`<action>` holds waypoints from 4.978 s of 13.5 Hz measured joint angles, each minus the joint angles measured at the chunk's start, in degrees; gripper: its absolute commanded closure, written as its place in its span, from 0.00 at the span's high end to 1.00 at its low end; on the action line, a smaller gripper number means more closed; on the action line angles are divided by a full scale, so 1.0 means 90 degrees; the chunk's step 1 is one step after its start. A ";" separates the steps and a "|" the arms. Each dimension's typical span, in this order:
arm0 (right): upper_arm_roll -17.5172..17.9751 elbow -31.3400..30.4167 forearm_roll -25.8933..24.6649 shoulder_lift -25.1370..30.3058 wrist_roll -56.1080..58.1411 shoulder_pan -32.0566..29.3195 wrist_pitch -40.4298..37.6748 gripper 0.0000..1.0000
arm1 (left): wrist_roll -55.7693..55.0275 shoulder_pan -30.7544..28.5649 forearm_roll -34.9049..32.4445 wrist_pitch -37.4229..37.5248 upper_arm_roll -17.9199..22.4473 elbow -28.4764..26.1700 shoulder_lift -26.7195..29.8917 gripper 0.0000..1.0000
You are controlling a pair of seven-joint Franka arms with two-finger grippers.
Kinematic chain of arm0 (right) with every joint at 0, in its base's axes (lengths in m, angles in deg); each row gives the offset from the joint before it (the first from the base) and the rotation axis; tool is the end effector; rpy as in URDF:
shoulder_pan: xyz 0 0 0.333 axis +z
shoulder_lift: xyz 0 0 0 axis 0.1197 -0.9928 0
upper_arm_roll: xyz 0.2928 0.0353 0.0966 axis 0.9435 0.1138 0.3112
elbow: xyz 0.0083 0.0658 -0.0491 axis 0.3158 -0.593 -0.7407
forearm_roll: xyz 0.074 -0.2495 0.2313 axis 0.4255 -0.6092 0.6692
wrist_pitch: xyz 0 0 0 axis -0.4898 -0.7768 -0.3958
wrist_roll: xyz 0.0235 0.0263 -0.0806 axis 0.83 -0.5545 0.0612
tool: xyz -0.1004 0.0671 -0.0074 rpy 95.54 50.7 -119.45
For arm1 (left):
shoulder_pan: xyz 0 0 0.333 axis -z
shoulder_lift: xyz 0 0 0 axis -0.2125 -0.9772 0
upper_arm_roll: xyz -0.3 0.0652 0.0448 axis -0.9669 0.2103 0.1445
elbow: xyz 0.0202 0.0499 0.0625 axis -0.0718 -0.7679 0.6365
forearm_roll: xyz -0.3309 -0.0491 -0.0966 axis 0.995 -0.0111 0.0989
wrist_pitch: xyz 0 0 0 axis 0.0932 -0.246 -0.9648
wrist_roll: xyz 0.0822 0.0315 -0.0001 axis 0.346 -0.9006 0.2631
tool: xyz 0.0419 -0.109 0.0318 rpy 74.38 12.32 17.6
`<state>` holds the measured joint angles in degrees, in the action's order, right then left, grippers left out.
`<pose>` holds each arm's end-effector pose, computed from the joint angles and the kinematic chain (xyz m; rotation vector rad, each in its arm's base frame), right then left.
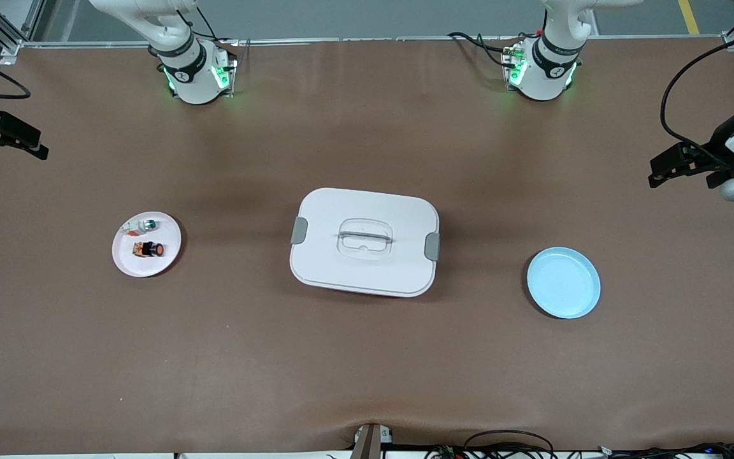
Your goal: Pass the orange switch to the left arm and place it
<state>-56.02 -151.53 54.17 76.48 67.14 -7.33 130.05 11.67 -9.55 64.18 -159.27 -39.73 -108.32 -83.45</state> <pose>0.4756 -0.0434 0.6088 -3.1134 0.0165 0.0659 0.5198 -0.0214 0.5903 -3.1369 0.0377 0.0077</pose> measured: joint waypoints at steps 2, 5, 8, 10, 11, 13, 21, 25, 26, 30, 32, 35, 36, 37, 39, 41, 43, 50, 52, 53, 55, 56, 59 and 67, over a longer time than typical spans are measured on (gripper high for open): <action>0.0000 0.0000 0.0018 0.0001 -0.0072 0.0000 0.0000 1.00 | 0.0000 0.0001 0.0000 0.0000 0.0000 0.0000 0.0000 1.00; 0.0000 0.0000 0.0020 0.0002 -0.0100 0.0000 0.0000 1.00 | 0.0000 0.0000 0.0000 0.0000 0.0000 0.0000 0.0000 1.00; -0.0002 0.0002 0.0020 0.0004 -0.0103 0.0000 0.0000 1.00 | 0.0000 0.0000 0.0000 0.0000 0.0000 0.0000 0.0000 1.00; -0.0002 0.0004 0.0020 0.0004 -0.0104 0.0000 0.0007 1.00 | 0.0000 -0.0002 0.0000 0.0000 0.0000 0.0000 0.0000 1.00; -0.0003 0.0005 0.0020 0.0004 -0.0104 0.0000 0.0009 1.00 | 0.0000 -0.0003 0.0000 0.0000 0.0001 0.0000 0.0000 1.00; -0.0003 0.0010 0.0020 0.0004 -0.0104 0.0000 0.0016 1.00 | 0.0000 -0.0003 0.0000 0.0000 0.0001 0.0000 0.0000 1.00; -0.0008 0.0042 0.0020 0.0004 -0.0108 -0.0001 0.0016 1.00 | 0.0000 -0.0005 0.0000 0.0000 0.0003 0.0000 0.0000 1.00; -0.0016 0.0045 0.0020 0.0004 -0.0109 -0.0002 0.0020 1.00 | 0.0000 -0.0004 0.0000 0.0000 0.0003 0.0000 0.0000 1.00; -0.0016 0.0051 0.0020 0.0003 -0.0110 -0.0002 0.0024 1.00 | 0.0000 -0.0005 0.0000 0.0000 0.0003 0.0000 0.0000 1.00; -0.0019 0.0081 0.0020 -0.0208 -0.0106 -0.0004 0.0021 1.00 | 0.0000 -0.0004 0.0000 0.0000 0.0003 0.0001 0.0000 1.00; -0.0022 0.0100 0.0020 -0.0438 -0.0105 -0.0006 0.0030 1.00 | 0.0000 -0.0005 0.0000 0.0000 0.0003 0.0001 0.0000 1.00; -0.0021 0.0179 0.0013 -0.1079 -0.0102 -0.0004 0.0120 1.00 | 0.0000 -0.0004 0.0000 0.0000 0.0003 0.0004 0.0000 1.00; -0.0023 0.0284 0.0004 -0.1387 -0.0101 -0.0005 0.0156 1.00 | 0.0000 -0.0004 0.0000 0.0000 0.0003 0.0005 0.0000 1.00; -0.0031 0.0388 -0.0002 -0.1621 -0.0101 -0.0009 0.0172 1.00 | 0.0000 -0.0004 0.0000 0.0000 0.0003 0.0005 0.0000 1.00; -0.0053 0.0499 0.0012 -0.1959 -0.0101 -0.0037 0.0228 1.00 | 0.0000 -0.0003 0.0000 0.0000 0.0002 0.0005 0.0000 1.00; -0.0061 0.0379 0.0069 -0.2121 -0.0101 -0.0049 0.0676 1.00 | 0.0000 -0.0003 0.0000 0.0000 0.0002 0.0005 0.0000 1.00; -0.0059 -0.0014 0.0290 -0.2179 0.0040 -0.0049 0.1316 1.00 | 0.0000 -0.0003 0.0000 0.0000 0.0002 0.0006 0.0000 1.00; -0.0090 -0.1929 0.0386 -0.2239 0.1019 -0.0245 0.3764 1.00 | 0.0000 -0.0003 0.0000 0.0000 0.0002 0.0006 0.0000 1.00; -0.0090 -0.2414 0.0387 -0.2242 0.1023 -0.0247 0.4356 1.00 | 0.0000 -0.0003 0.0000 0.0000 0.0002 0.0006 0.0000 1.00; -0.0088 -0.2588 0.0387 -0.2245 0.1023 -0.0247 0.4590 1.00 | 0.0000 -0.0003 0.0000 0.0000 0.0002 0.0006 0.0000 1.00; -0.0083 -0.2953 0.0387 -0.2273 0.1026 -0.0247 0.5173 1.00 | 0.0000 -0.0003 0.0000 0.0000 0.0002 0.0006 0.0000 1.00; -0.0082 -0.3115 0.0388 -0.2321 0.1026 -0.0247 0.5436 1.00 | 0.0000 -0.0003 0.0000 0.0000 0.0002 0.0006 0.0000 1.00; -0.0082 -0.3300 0.0389 -0.2561 0.1027 -0.0247 0.5836 1.00 | 0.0000 -0.0003 0.0000 0.0000 0.0002 0.0006 0.0000 1.00; -0.0047 -0.3346 0.0686 -0.2920 0.1029 -0.0247 0.6220 1.00 | 0.0000 -0.0003 0.0000 0.0000 0.0002 0.0006 0.0000 1.00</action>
<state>-56.44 -181.64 60.34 50.20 76.40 -9.55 186.03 11.67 -9.57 64.18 -159.27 -39.72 -108.26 -83.45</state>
